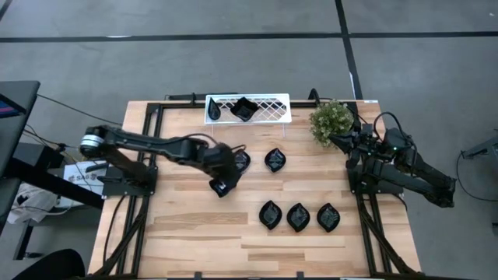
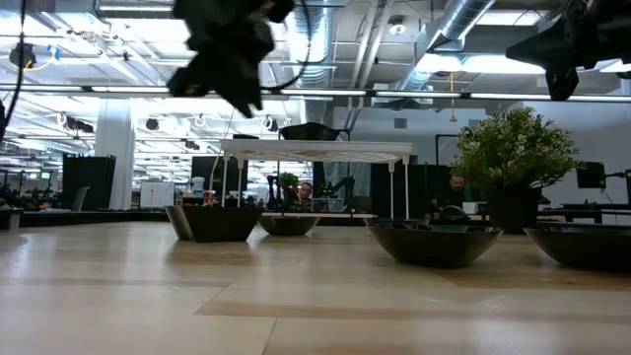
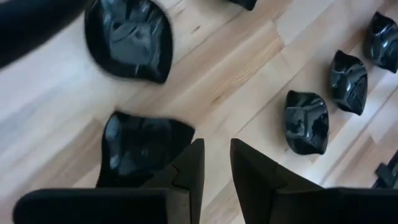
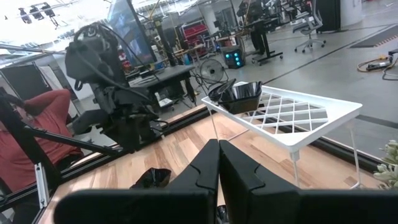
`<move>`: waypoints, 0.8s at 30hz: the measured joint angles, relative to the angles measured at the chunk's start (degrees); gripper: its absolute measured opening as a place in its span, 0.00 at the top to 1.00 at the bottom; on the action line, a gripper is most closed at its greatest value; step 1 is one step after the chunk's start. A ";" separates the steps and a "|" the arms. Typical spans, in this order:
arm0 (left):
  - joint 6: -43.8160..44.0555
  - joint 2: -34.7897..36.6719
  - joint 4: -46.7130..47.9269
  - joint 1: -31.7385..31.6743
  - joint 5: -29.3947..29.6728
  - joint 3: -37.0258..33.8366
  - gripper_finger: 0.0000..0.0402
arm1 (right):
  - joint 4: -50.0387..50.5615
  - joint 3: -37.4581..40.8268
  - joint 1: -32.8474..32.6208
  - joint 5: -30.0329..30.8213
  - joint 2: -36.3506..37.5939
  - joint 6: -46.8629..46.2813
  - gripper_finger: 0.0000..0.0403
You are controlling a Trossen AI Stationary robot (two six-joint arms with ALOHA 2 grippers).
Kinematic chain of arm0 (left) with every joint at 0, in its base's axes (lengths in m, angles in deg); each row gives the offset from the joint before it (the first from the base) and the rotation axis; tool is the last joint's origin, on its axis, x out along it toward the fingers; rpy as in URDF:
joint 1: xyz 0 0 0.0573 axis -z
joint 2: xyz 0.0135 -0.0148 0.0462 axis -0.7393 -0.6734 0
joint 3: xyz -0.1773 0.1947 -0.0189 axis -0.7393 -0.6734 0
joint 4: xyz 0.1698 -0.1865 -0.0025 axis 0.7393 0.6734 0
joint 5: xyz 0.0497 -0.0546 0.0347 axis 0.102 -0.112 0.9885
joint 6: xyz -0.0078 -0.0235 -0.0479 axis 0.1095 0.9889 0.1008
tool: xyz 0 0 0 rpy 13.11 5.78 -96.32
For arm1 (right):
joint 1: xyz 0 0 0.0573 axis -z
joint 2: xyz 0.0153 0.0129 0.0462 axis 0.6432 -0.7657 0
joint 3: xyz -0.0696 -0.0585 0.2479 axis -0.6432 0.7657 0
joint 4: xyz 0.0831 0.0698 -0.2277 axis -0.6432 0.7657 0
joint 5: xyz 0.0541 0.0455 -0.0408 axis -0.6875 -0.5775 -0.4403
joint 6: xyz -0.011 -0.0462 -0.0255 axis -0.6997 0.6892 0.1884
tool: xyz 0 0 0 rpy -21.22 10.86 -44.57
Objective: Pick & Place Mini shaped plates
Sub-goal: Stack the distorted square-shaped plate on top of the distorted square-shaped plate on the shelf
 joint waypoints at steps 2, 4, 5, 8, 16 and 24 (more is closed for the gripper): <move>2.61 2.90 -2.35 0.49 0.10 -4.07 0.80 | 0.01 0.00 0.00 0.00 -0.02 0.00 0.99; 6.11 5.42 -4.24 0.87 0.20 -7.72 0.80 | -0.02 0.00 0.02 0.02 -0.02 -0.02 0.99; 7.76 6.51 -4.80 1.03 0.22 -9.49 0.80 | -0.03 0.00 0.00 0.02 -0.02 -0.02 0.99; 10.49 8.90 -7.77 1.26 0.35 -14.11 0.78 | -0.08 0.00 0.02 0.02 -0.02 -0.02 0.99; 8.12 9.82 -13.81 -0.58 0.82 -21.04 0.59 | -0.07 0.00 0.02 0.02 0.00 -0.02 0.99; -2.02 9.82 -14.54 -5.99 0.85 -23.07 0.50 | -0.07 0.00 0.02 0.07 -0.02 -0.02 0.99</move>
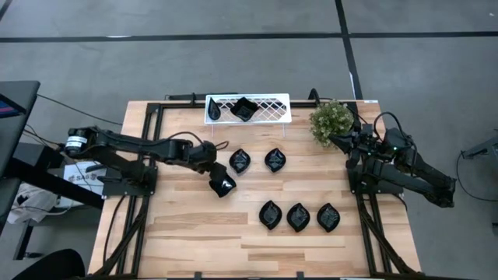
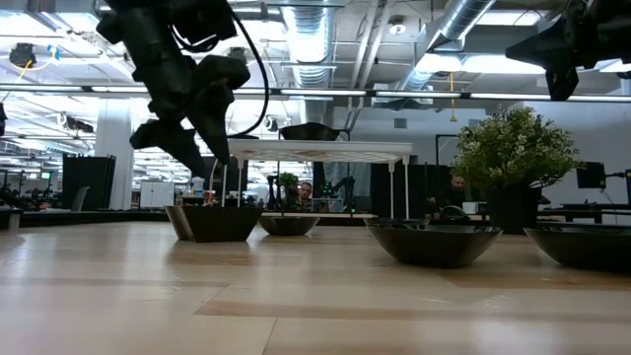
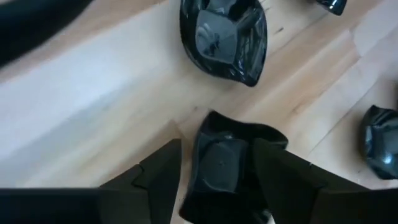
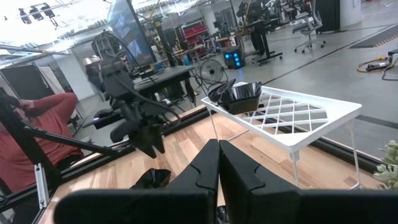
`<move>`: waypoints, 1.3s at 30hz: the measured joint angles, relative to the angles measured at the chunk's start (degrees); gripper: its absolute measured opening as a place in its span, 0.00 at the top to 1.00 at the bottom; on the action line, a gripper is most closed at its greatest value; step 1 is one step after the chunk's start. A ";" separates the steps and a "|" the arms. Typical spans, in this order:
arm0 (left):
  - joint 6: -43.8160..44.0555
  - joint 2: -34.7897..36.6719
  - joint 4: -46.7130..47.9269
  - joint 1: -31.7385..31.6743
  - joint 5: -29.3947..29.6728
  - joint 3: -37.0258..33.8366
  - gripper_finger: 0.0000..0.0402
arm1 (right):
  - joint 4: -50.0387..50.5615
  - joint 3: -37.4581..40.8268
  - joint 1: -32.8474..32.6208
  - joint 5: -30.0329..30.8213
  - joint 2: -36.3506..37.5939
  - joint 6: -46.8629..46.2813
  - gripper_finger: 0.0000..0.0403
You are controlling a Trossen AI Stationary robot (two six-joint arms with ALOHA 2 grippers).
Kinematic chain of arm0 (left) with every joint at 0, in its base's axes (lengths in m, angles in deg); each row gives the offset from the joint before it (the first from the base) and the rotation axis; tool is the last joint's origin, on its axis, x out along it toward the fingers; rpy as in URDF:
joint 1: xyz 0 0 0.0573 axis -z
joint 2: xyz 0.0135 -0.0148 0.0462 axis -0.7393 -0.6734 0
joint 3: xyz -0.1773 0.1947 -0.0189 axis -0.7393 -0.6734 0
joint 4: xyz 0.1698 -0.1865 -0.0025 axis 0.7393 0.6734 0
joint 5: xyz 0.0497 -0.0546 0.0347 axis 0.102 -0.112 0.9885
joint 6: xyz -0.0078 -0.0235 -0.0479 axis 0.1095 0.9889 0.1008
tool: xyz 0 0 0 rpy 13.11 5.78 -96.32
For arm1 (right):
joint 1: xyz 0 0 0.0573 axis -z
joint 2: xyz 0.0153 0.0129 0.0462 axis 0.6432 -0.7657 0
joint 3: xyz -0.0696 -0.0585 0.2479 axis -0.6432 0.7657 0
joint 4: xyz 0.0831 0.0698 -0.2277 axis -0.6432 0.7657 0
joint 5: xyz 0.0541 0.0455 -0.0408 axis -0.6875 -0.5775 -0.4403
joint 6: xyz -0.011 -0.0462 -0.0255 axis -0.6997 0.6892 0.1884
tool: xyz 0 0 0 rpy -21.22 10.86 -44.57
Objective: Pick & Place Mini shaped plates
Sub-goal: Stack the distorted square-shaped plate on top of the distorted square-shaped plate on the shelf
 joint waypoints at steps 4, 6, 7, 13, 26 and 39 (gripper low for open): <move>-4.27 0.00 -0.24 -1.42 -0.21 0.00 0.49 | 0.00 0.00 0.00 0.00 0.00 -0.01 0.99; -5.05 -0.01 -0.27 -2.00 -0.54 0.00 0.50 | 0.00 0.00 0.00 0.00 0.02 0.00 0.99; -5.07 -0.36 -0.44 -2.16 -1.00 0.00 0.50 | 0.00 0.00 0.00 0.02 0.00 0.00 0.99; -5.15 -4.62 -1.32 -0.51 -3.52 0.00 0.50 | 0.00 0.00 0.00 0.02 0.02 -0.02 0.99; -3.29 -7.59 -1.96 0.12 -3.75 -0.09 0.49 | 0.01 0.00 0.00 0.02 0.02 0.00 0.99; -1.55 -11.29 -2.98 0.72 -4.39 -0.13 0.49 | 0.07 0.00 0.02 0.06 0.00 0.00 0.99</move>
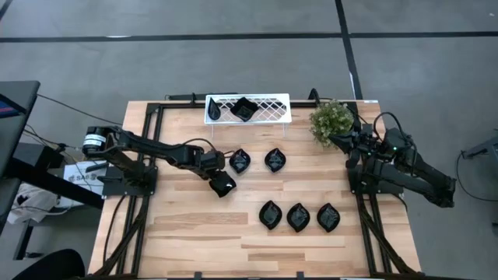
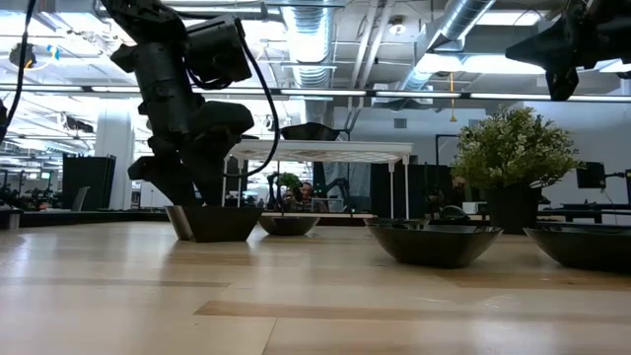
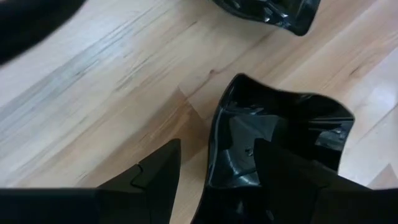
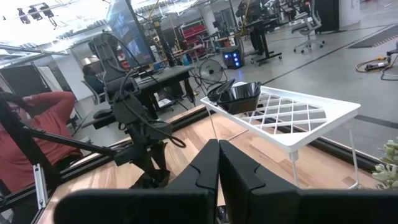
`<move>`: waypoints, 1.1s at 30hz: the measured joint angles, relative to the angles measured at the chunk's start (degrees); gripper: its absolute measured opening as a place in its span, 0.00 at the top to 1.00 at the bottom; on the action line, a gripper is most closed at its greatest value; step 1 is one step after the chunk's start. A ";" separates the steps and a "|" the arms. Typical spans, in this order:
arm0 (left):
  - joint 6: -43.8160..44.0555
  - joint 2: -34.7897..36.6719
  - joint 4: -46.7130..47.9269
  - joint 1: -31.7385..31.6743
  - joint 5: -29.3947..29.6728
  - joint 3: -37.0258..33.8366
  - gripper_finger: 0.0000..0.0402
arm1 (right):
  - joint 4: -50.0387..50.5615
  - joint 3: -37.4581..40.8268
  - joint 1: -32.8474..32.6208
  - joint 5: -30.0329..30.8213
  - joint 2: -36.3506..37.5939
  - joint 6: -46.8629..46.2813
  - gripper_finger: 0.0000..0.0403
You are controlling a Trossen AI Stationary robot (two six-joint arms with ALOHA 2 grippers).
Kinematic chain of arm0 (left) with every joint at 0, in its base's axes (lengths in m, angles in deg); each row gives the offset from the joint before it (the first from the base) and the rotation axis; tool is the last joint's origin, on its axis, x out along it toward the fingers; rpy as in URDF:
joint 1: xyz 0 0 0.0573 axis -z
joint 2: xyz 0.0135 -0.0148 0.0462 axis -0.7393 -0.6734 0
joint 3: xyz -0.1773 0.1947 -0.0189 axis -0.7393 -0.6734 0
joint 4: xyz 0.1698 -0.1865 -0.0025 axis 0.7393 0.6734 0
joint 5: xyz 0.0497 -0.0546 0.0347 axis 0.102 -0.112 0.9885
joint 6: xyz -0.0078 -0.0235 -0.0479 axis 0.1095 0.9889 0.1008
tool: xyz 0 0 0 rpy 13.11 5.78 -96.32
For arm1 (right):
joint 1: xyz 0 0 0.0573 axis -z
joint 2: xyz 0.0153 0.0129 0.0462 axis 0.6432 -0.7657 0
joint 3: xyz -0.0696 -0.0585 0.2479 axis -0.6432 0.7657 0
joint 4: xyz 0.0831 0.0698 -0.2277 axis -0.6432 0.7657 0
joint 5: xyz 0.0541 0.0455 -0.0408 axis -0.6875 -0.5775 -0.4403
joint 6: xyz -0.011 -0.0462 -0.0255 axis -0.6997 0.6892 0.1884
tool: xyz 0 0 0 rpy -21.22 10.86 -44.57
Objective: Pick & Place Mini shaped plates
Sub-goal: Stack the distorted square-shaped plate on top of the distorted square-shaped plate on the shelf
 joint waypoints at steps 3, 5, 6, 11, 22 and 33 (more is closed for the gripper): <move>0.20 -0.12 -0.48 0.00 0.00 0.00 0.49 | 0.05 0.00 0.02 0.00 0.02 0.02 0.99; 0.20 -0.12 -0.58 0.00 0.00 0.00 0.50 | 0.16 0.00 0.02 0.01 0.00 0.01 0.99; 0.20 -0.12 -0.63 0.00 0.02 0.00 0.51 | 0.17 0.00 0.02 -0.01 0.00 0.02 0.99; 0.10 -0.12 -0.95 0.00 0.07 0.00 0.57 | 0.17 0.00 0.02 -0.01 0.01 0.03 0.99; 0.03 -2.57 -0.97 0.00 0.28 -0.04 0.66 | 0.17 0.00 0.02 -0.02 0.02 0.13 0.99; 0.05 -1.61 -1.54 -0.07 0.28 0.00 0.73 | 0.13 0.00 0.02 -0.02 0.00 0.06 0.99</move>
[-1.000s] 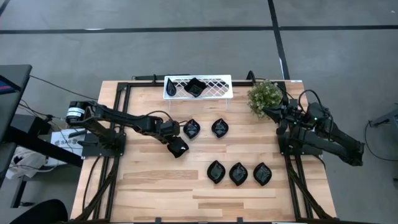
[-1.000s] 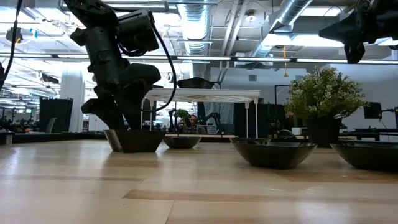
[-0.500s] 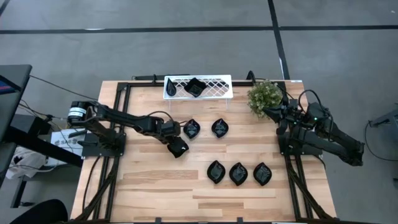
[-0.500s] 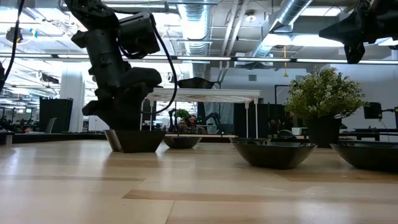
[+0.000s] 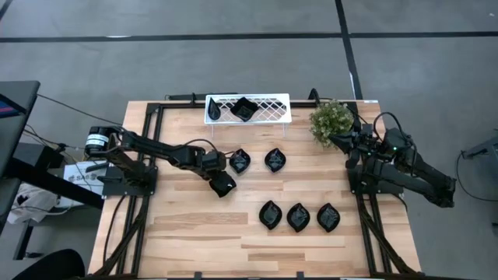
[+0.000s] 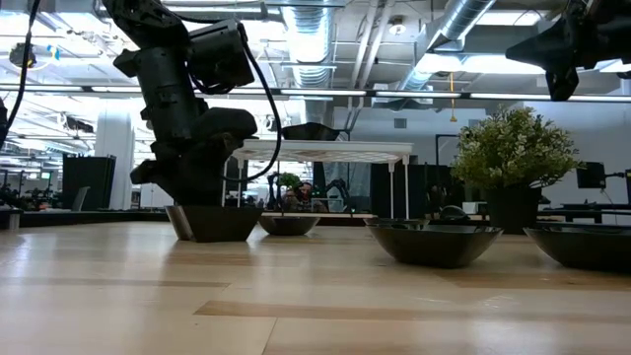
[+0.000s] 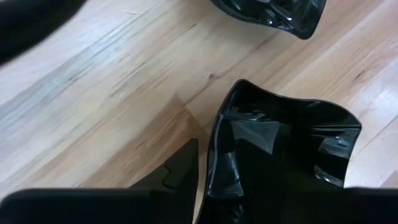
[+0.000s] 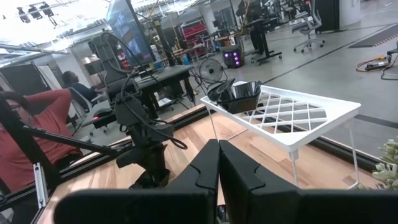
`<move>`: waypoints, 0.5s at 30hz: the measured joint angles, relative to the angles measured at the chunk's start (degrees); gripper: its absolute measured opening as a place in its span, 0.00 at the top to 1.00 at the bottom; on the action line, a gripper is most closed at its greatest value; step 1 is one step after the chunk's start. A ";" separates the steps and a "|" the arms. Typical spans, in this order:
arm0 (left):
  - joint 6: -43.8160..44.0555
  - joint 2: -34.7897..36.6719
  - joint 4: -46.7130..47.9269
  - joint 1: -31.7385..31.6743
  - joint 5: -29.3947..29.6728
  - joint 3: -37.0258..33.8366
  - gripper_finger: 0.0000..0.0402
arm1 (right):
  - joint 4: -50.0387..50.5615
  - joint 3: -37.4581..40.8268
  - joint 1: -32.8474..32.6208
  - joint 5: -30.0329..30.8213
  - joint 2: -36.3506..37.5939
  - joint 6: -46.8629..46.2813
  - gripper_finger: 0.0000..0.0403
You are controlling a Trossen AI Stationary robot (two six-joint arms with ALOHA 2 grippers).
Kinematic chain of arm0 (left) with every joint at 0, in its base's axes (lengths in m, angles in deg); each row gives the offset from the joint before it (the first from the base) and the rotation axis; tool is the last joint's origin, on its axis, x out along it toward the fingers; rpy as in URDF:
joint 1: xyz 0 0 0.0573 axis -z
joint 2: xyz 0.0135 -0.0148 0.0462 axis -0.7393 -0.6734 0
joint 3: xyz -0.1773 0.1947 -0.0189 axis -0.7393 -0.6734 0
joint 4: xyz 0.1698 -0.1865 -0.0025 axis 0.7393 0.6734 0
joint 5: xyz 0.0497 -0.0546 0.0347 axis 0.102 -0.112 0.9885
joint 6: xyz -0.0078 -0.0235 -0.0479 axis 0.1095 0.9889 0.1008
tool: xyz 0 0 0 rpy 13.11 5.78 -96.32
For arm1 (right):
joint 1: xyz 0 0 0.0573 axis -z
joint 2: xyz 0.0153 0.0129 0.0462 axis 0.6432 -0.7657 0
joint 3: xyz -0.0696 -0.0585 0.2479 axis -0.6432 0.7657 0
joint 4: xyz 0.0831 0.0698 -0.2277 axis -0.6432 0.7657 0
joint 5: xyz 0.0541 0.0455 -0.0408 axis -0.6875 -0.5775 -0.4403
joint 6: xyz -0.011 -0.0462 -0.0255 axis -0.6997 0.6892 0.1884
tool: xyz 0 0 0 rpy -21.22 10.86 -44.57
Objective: Pick & Place Mini shaped plates
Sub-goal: Stack the distorted square-shaped plate on top of the distorted square-shaped plate on the shelf
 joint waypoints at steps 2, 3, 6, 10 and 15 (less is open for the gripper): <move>-0.01 0.00 0.02 0.00 0.16 0.00 0.76 | -0.02 0.00 0.00 0.00 0.02 -0.08 0.99; -0.02 0.00 0.02 0.00 0.20 0.00 0.77 | 0.00 0.00 0.00 0.00 0.00 -0.08 0.99; -0.02 0.00 0.04 0.00 0.87 0.00 0.82 | -0.04 0.00 0.00 0.00 0.01 -0.08 0.99; -0.02 0.00 0.04 0.00 1.53 0.00 0.92 | -0.02 0.00 0.00 0.00 0.02 -0.08 0.99; -0.02 0.04 -0.14 0.00 1.49 0.00 0.98 | -0.02 0.00 0.00 0.00 0.00 -0.08 0.99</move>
